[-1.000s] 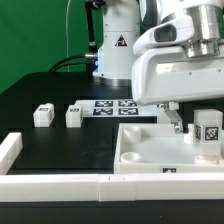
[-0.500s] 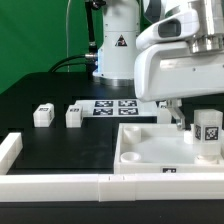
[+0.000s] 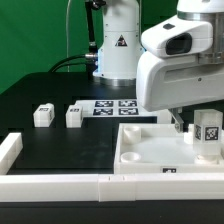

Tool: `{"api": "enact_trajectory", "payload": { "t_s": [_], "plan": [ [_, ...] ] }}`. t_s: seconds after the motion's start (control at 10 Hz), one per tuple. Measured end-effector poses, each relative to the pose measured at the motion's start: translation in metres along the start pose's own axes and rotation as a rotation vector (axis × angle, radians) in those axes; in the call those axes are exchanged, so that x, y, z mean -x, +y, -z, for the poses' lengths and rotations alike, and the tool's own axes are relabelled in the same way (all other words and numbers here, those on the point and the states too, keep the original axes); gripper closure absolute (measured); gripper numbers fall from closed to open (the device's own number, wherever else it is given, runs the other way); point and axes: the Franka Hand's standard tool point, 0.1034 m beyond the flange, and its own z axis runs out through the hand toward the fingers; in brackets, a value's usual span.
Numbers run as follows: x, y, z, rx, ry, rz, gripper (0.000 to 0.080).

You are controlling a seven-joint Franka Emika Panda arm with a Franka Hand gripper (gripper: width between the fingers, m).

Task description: Assemble one leg

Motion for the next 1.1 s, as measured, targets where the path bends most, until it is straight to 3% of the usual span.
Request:
{"api": "enact_trajectory", "payload": {
  "t_s": [0.1,0.3,0.7,1.1],
  "plan": [
    [0.0002,-0.0001,-0.0002,0.000,-0.001,0.000,0.0272],
    [0.0003,-0.0001,-0.0004,0.000,-0.001,0.000,0.0508],
    [0.0003,-0.0005,-0.0004,-0.001,-0.001,-0.039,0.0508],
    [-0.0071,-0.0054,-0.0009,-0.021,0.048,-0.511,0.0506]
  ]
}}
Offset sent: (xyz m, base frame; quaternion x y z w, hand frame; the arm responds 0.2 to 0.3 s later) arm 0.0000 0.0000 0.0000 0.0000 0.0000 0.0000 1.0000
